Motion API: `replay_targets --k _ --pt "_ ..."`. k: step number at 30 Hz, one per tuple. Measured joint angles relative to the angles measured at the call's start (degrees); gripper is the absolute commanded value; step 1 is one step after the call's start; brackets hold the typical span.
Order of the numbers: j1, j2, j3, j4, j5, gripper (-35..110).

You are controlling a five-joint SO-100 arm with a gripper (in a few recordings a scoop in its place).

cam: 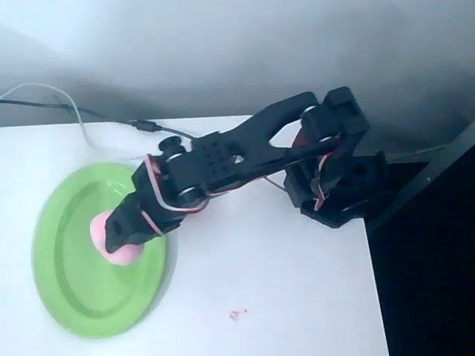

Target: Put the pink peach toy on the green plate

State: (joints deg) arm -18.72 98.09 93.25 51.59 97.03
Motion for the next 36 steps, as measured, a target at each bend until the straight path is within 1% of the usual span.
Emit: replay_targets --k 6,14,23,24,26,27,31,36 --pt "1.5 -10.9 -4.4 0.3 -1.8 0" --pt "1.4 -22.1 -11.6 5.0 -1.9 0" --pt "1.4 -28.3 -20.0 4.7 -3.1 1" --pt "1.4 -28.4 -20.0 4.7 -3.1 7" --pt "1.4 -29.0 -20.1 4.7 -4.3 24" --pt "1.4 -29.2 -20.4 4.7 -5.0 29" --pt "1.3 -29.4 -20.7 3.4 -6.6 40" --pt "1.9 -29.4 -20.7 1.1 -7.6 45"
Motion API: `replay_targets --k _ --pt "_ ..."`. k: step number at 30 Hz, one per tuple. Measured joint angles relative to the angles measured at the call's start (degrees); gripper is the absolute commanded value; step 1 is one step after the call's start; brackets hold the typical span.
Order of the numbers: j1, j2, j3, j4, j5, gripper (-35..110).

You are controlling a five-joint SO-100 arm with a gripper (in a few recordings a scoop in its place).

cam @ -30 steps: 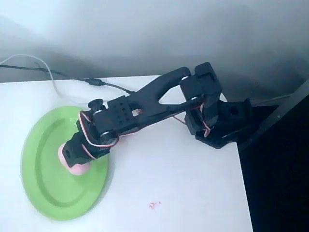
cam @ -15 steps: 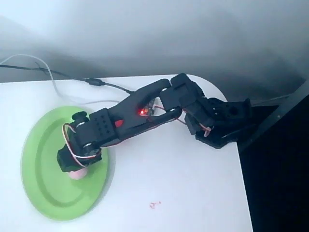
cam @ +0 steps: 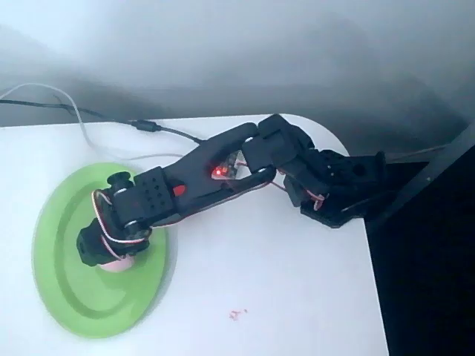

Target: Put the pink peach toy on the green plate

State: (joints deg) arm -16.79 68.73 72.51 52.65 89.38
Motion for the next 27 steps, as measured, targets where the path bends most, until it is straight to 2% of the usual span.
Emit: replay_targets --k 7,13,16,20,27 --pt "0.4 5.0 0.1 0.4 -4.5 53" --pt "3.2 23.3 8.3 0.4 -6.0 52" --pt "4.1 37.7 17.8 0.4 -6.0 38" --pt "7.9 59.5 32.6 5.4 -3.2 0" --pt "14.2 82.4 53.3 21.7 -3.0 0"
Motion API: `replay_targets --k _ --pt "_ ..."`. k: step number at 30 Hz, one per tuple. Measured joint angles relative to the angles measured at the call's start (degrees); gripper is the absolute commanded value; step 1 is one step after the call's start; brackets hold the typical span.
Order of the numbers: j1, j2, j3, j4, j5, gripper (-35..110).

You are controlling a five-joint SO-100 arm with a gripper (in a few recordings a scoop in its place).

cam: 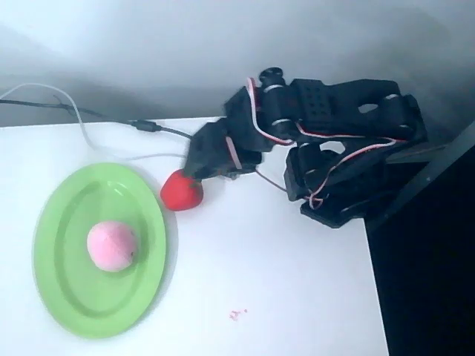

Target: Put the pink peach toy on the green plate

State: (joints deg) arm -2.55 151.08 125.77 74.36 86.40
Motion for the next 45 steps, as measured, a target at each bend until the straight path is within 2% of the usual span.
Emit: replay_targets --k 11,21,45 --pt "7.6 26.4 34.0 4.4 9.1 0" --pt "6.8 41.0 47.5 6.7 1.0 0" --pt "2.9 43.3 48.7 6.1 -0.1 0"
